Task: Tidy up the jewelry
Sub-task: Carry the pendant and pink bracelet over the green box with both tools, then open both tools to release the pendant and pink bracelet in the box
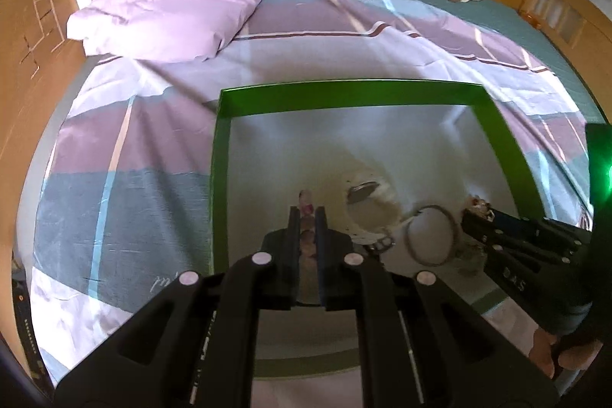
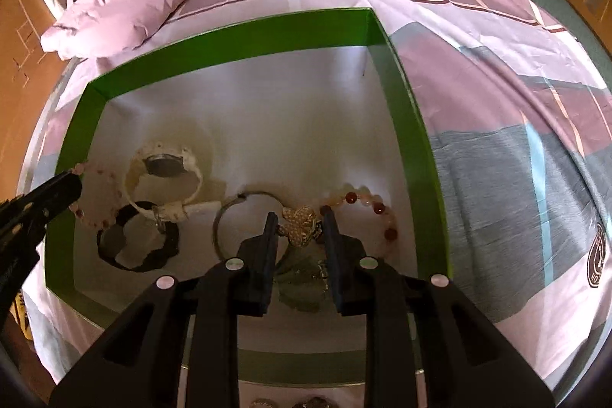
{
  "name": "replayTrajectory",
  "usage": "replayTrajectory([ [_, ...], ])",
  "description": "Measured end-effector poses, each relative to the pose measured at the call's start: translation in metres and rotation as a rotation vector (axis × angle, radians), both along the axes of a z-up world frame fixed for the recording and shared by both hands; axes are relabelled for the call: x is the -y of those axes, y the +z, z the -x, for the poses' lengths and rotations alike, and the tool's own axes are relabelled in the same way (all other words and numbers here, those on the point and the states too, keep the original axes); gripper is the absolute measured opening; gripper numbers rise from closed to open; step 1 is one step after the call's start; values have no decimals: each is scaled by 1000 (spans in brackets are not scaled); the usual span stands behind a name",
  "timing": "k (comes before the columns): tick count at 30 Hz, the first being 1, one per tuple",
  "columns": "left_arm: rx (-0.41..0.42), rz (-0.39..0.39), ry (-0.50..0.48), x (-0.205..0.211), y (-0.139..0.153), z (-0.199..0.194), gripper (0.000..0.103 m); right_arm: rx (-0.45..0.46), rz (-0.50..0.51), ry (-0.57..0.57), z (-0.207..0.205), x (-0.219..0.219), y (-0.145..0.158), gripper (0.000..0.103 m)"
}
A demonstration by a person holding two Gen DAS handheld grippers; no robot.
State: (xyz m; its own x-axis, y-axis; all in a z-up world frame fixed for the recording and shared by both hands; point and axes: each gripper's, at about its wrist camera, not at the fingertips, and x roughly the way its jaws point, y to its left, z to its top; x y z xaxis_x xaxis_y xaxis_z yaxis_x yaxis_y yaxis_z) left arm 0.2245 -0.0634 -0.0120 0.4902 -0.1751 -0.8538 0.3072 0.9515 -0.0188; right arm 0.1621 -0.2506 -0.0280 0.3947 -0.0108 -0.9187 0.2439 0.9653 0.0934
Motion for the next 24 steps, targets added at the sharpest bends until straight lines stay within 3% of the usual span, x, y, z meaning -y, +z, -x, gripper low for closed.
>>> replayTrajectory([
  [16,-83,-23,73,-13,-26,-14,8,-123,45,43,-6,-10,-17,24],
  [18,-86,-30,79,-14,-27,-15,20,-132,35,44,-7,-10,-20,26],
  [19,-93,-5,66,-13,-26,-14,31,-138,34,50,-8,-11,-21,27],
  [20,-94,17,52,-12,-24,-13,45,-145,34,62,-10,-13,-22,32],
  [22,-73,36,27,-7,-19,-8,63,-141,36,78,-11,-17,-22,39],
  [24,-62,36,11,-2,-16,-4,73,-134,20,86,-10,-18,-21,50],
])
